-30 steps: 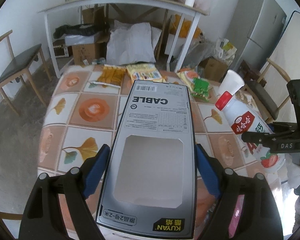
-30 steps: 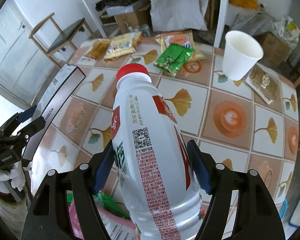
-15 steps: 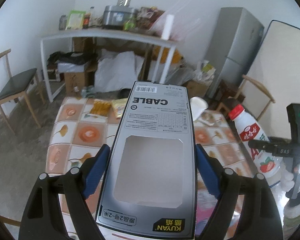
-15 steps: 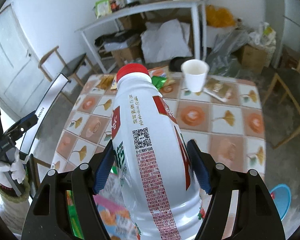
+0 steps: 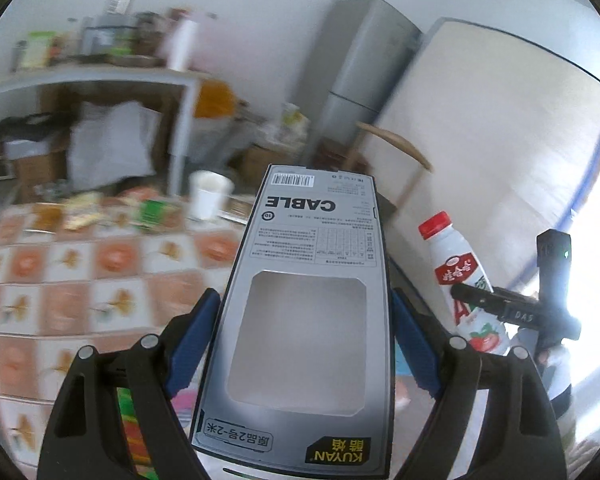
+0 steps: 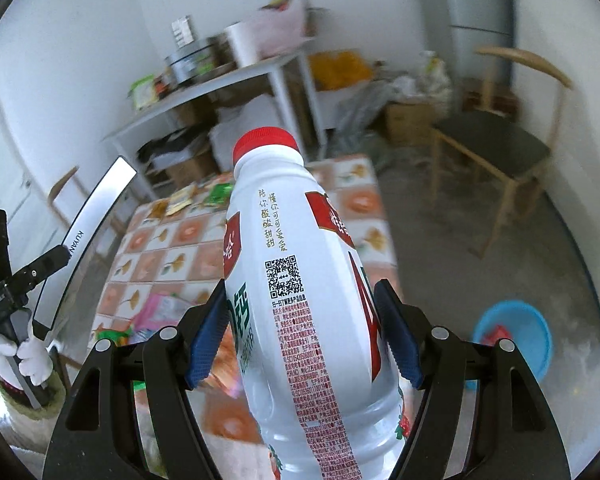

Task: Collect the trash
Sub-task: 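Carry the CABLE box and milk bottle in both grippers to the blue wastebasket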

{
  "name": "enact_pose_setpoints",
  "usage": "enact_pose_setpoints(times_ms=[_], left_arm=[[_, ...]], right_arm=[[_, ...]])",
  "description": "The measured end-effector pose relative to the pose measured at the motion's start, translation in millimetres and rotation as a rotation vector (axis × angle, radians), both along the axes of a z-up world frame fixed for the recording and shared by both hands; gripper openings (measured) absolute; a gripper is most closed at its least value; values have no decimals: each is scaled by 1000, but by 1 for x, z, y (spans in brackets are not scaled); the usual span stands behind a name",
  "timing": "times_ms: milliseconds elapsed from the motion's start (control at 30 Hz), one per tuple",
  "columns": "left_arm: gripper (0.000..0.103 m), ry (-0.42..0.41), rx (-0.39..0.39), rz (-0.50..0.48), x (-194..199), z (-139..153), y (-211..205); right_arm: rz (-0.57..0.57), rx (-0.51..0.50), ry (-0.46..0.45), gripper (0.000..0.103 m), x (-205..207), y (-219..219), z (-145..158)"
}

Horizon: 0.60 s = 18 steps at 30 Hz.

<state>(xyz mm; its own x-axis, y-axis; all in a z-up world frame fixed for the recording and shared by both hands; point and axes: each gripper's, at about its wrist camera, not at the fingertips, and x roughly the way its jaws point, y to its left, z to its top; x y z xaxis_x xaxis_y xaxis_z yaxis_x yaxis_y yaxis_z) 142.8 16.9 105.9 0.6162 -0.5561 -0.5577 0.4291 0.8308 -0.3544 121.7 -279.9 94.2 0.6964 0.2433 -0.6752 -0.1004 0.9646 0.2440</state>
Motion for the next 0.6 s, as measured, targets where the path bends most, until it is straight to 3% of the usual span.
enact_pose_setpoints(times_ms=[233, 333, 500, 600], left_arm=[[82, 85, 24, -256, -1, -18, -136], [82, 167, 59, -387, 5, -35, -211], [82, 278, 145, -517, 12, -77, -317], [82, 313, 217, -542, 21, -106, -365]], right_arm=[[-228, 36, 43, 68, -66, -84, -33], [-333, 61, 90, 68, -87, -120, -58], [-458, 124, 177, 68, -103, -168, -108], [-521, 192, 239, 68, -98, -198, -147]])
